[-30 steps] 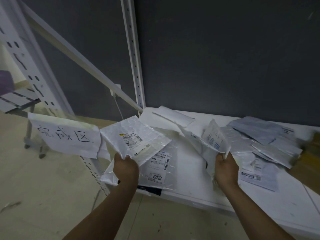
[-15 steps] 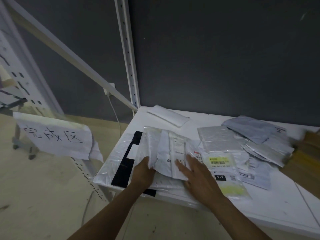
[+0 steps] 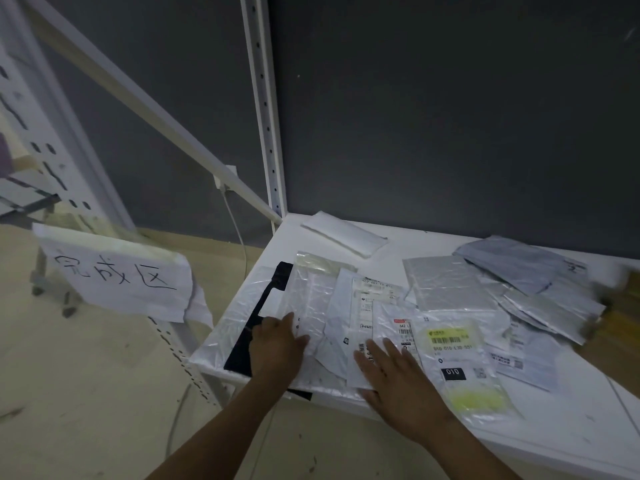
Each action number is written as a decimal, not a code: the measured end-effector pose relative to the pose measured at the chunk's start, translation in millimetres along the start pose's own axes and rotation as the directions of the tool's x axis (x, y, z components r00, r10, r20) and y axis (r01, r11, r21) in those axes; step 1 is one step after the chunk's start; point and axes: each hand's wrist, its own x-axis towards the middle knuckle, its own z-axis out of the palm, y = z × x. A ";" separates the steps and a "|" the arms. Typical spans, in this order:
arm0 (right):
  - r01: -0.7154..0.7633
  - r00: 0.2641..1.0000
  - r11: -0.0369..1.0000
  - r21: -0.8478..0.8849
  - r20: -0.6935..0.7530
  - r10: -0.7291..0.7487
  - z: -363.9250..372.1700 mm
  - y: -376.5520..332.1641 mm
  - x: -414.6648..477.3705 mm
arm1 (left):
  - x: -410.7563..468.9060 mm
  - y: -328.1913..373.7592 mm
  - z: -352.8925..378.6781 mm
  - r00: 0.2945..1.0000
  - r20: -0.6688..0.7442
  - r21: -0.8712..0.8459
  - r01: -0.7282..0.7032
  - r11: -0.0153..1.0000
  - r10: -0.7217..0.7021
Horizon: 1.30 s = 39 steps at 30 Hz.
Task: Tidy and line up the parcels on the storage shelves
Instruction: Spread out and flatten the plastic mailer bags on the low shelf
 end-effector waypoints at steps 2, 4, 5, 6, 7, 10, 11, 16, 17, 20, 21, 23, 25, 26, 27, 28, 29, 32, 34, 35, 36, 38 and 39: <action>-0.022 0.999 1.000 -0.018 0.038 0.023 -4.9 -2.7 0.7 | 3.6 -5.0 -0.7 0.998 0.016 -0.068 0.061 0.996 -0.060; -0.023 0.997 1.000 -0.003 0.068 0.023 -8.8 -3.1 2.5 | 5.8 -5.6 0.3 0.995 0.060 -0.166 0.084 0.983 -0.075; -0.024 0.996 1.000 0.008 0.083 0.023 -10.7 -3.5 2.8 | 6.0 -4.4 0.8 0.994 0.075 -0.202 0.088 0.975 -0.074; -0.028 0.996 1.000 0.014 0.089 0.027 -13.0 -4.1 2.7 | 5.9 -2.4 0.6 0.993 0.085 -0.236 0.099 0.967 -0.081; -0.025 0.997 1.000 0.012 0.075 0.024 -12.7 -3.8 2.6 | 5.3 -0.9 0.1 0.992 0.083 -0.247 0.113 0.962 -0.095; -0.049 0.996 0.999 0.021 0.078 0.047 -15.1 -6.9 2.0 | 3.4 -1.8 -1.8 0.993 0.002 -0.018 0.116 0.993 -0.116; -0.049 0.996 0.999 0.023 0.075 0.047 -16.0 -8.4 2.3 | 3.9 -4.5 -1.3 0.993 -0.006 0.011 0.118 0.993 -0.118; 0.011 0.984 1.000 0.009 0.179 -0.013 -21.3 -19.2 4.0 | 7.3 -10.5 -5.7 0.996 0.075 -0.225 0.064 0.972 -0.048; 0.024 0.980 1.000 0.011 0.199 -0.026 -22.8 -20.6 5.1 | 5.9 -10.8 -7.4 0.997 0.055 -0.206 0.056 0.977 -0.045; 0.085 0.991 0.995 0.045 0.104 -0.089 -35.9 -26.3 7.9 | 1.3 -10.4 -8.8 0.997 -0.043 0.038 0.060 0.997 -0.059; 0.093 0.992 0.989 0.113 0.070 -0.101 -44.5 -25.2 8.8 | 0.6 -7.4 -9.5 0.996 -0.088 0.122 0.044 0.992 -0.034; 0.095 0.995 0.983 0.159 -0.034 -0.090 -60.3 -16.6 11.6 | 3.9 3.6 -11.3 0.986 -0.158 0.149 -0.034 0.988 0.057; -0.001 0.995 0.984 0.180 -0.102 0.019 -63.8 3.6 18.9 | 13.9 22.9 -11.6 0.971 -0.175 0.105 -0.145 0.984 0.162; -0.069 0.992 0.976 0.207 -0.093 0.090 -62.6 19.7 23.1 | 23.0 35.9 -7.7 0.961 -0.172 0.091 -0.202 0.975 0.216; -0.115 0.988 0.971 0.209 -0.078 0.134 -61.5 33.8 27.5 | 31.2 47.8 -4.6 0.953 -0.156 0.083 -0.250 0.965 0.260; -0.129 0.985 0.974 0.186 -0.087 0.148 -60.7 46.9 34.0 | 41.4 60.6 -0.9 0.942 -0.138 0.079 -0.297 0.952 0.306; -0.147 0.983 0.978 0.151 -0.085 0.161 -61.1 59.0 40.1 | 53.2 73.6 4.6 0.928 -0.126 0.081 -0.343 0.936 0.351; -0.207 0.977 0.976 0.060 -0.037 0.209 -62.8 95.0 55.4 | 97.7 108.1 21.6 0.867 -0.126 0.225 -0.448 0.865 0.482; -0.220 0.975 0.975 0.031 -0.013 0.221 -59.7 113.2 64.8 | 127.9 125.3 34.0 0.827 -0.103 0.374 -0.482 0.792 0.552; -0.229 0.973 0.973 0.020 -0.015 0.229 -57.4 119.6 68.6 | 141.3 131.4 40.3 0.818 -0.083 0.422 -0.489 0.763 0.570; -0.232 0.972 0.973 0.016 -0.027 0.232 -55.2 124.7 72.0 | 153.7 135.9 46.9 0.812 -0.066 0.460 -0.491 0.740 0.580; -0.239 0.970 0.971 0.029 -0.038 0.240 -52.0 131.2 77.2 | 173.8 139.8 59.0 0.810 -0.049 0.499 -0.487 0.717 0.584; -0.239 0.970 0.970 0.040 -0.041 0.240 -50.7 133.1 79.9 | 182.0 140.0 64.2 0.811 -0.046 0.503 -0.485 0.715 0.583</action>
